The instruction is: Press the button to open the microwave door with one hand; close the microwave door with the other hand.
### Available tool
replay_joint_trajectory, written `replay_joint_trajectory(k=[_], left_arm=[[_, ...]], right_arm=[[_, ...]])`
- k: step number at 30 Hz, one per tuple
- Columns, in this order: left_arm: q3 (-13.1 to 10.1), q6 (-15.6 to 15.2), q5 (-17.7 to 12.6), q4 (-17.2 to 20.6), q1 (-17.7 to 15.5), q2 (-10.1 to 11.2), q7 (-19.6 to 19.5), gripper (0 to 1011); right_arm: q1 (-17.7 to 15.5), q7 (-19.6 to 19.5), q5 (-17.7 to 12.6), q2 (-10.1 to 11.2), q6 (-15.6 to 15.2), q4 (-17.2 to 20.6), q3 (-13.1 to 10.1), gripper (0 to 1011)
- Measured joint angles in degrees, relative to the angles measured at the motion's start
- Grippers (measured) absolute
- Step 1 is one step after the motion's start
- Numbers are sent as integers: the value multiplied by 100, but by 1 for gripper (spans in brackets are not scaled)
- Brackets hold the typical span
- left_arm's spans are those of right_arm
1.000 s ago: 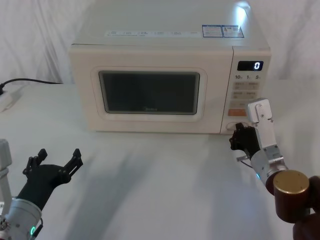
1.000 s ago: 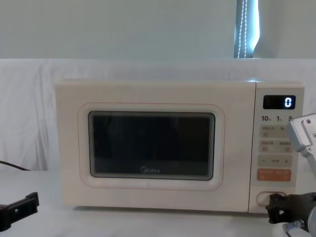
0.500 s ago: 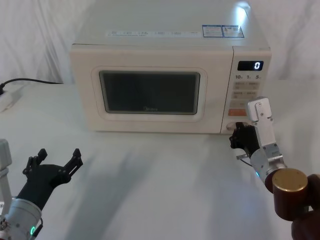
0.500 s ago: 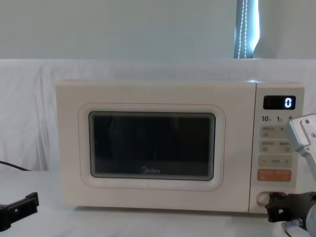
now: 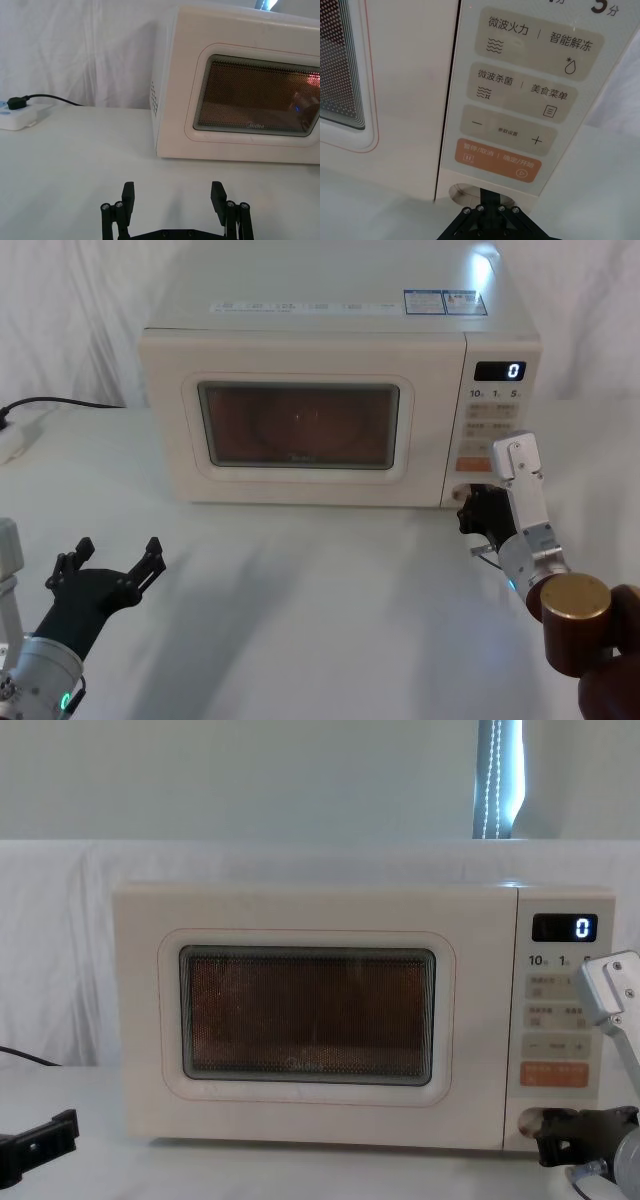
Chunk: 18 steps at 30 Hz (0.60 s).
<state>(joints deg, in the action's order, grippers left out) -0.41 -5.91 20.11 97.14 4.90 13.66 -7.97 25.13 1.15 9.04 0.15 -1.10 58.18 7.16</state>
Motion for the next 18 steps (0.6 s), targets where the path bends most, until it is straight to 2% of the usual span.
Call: replay_joint_trajectory(k=[18], left_arm=[[0, 0, 0, 0, 0, 0, 0, 1001]], right_arm=[[94, 1, -36, -31, 94, -142, -31, 0]])
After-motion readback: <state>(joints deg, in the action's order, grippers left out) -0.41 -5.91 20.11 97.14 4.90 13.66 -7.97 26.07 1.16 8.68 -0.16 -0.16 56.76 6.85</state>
